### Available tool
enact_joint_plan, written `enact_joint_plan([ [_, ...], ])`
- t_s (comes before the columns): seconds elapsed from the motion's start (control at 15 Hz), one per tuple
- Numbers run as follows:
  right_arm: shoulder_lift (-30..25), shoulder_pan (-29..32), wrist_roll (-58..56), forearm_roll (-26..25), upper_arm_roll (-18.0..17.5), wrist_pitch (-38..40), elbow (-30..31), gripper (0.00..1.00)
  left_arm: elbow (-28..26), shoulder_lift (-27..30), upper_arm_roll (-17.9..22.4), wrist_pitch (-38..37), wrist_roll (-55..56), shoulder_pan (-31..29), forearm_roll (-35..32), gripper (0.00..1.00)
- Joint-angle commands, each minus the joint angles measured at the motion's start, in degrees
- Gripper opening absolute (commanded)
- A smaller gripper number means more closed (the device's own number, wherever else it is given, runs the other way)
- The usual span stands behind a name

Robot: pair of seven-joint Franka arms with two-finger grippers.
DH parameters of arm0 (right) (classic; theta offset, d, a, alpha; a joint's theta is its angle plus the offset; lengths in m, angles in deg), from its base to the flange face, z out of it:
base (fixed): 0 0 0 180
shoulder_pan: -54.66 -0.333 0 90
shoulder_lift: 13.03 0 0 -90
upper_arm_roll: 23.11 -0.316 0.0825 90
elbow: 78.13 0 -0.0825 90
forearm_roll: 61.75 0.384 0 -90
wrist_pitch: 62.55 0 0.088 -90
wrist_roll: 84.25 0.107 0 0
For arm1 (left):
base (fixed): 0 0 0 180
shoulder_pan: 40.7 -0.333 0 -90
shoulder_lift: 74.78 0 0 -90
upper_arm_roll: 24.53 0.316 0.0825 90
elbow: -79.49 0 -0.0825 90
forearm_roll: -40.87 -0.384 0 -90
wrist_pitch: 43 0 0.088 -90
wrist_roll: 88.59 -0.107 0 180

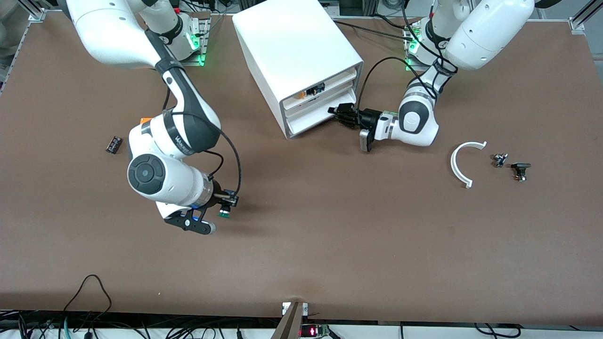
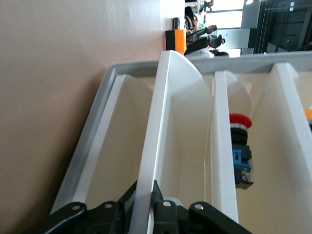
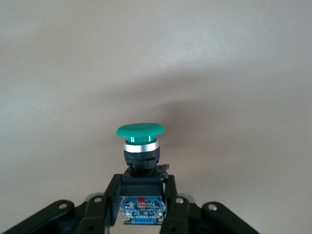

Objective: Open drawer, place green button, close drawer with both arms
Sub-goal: 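Pull the drawer open with the left gripper while the right gripper lifts the button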

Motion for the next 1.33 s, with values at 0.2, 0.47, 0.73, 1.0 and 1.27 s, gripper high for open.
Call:
enact_joint_plan([
  [0.2,-2.9,-3.7,15.9,-0.8,0.2,2.7,-1.4,0.00,5.0,-0.5,2.2,-0.3,2.3,-1.1,-2.4,0.00],
  [0.47,-3.8,-8.6,26.5,-3.6,0.2,3.0,-2.2,0.00,10.5,-2.2,4.2,-0.3,6.2,-1.7,-6.7,0.00],
  [0.73,-4.1,-13.6,35.2,-6.7,0.3,2.3,-2.2,0.00,14.8,-4.3,5.7,-0.3,7.8,-1.8,-9.8,0.00],
  [1.0,-3.9,-17.9,45.4,-7.1,0.4,-2.1,-2.2,0.00,14.9,-4.2,5.9,-0.3,8.7,-2.3,-11.0,0.56],
  [1.27,-2.8,-23.6,57.1,-10.3,0.9,-6.4,-2.1,0.00,14.9,-2.0,5.8,-0.5,8.5,-3.9,-13.2,1.00],
])
